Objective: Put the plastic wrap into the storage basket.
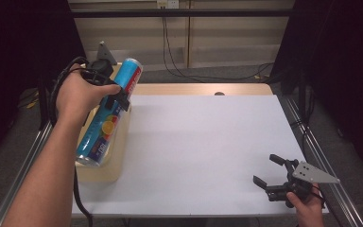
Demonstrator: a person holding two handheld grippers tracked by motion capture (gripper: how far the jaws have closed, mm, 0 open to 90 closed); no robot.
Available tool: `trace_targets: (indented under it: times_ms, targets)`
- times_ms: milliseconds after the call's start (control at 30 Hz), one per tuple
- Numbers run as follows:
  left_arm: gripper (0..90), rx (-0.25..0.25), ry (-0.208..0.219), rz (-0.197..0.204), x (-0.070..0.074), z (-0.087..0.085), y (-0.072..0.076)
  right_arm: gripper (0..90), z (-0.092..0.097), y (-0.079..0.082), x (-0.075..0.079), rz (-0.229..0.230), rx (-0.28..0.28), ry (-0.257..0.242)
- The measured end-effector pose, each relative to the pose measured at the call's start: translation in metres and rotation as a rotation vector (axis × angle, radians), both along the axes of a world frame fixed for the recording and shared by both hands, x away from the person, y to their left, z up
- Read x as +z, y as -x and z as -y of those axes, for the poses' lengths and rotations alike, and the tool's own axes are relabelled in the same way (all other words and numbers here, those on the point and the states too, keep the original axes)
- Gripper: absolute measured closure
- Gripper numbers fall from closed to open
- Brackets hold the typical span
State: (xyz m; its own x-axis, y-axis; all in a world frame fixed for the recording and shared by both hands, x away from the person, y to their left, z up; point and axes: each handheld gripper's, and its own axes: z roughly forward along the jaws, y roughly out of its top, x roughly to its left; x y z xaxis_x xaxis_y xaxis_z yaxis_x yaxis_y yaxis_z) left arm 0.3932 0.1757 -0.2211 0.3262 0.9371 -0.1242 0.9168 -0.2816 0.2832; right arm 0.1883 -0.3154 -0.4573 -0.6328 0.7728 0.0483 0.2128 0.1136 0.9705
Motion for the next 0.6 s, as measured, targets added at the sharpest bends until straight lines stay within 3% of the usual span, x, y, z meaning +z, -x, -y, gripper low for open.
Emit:
trace_targets:
  times_ms: [167,600]
  targets:
    - [32.3,0.025,-0.007,0.009,0.0,-0.01,0.001,1.6,0.001,0.0,0.0,0.001,0.001,0.0]
    - [32.3,0.102,-0.015,-0.011,-0.007,-0.045,0.002,1.6,0.001,0.001,0.001,0.012,-0.001,0.003]
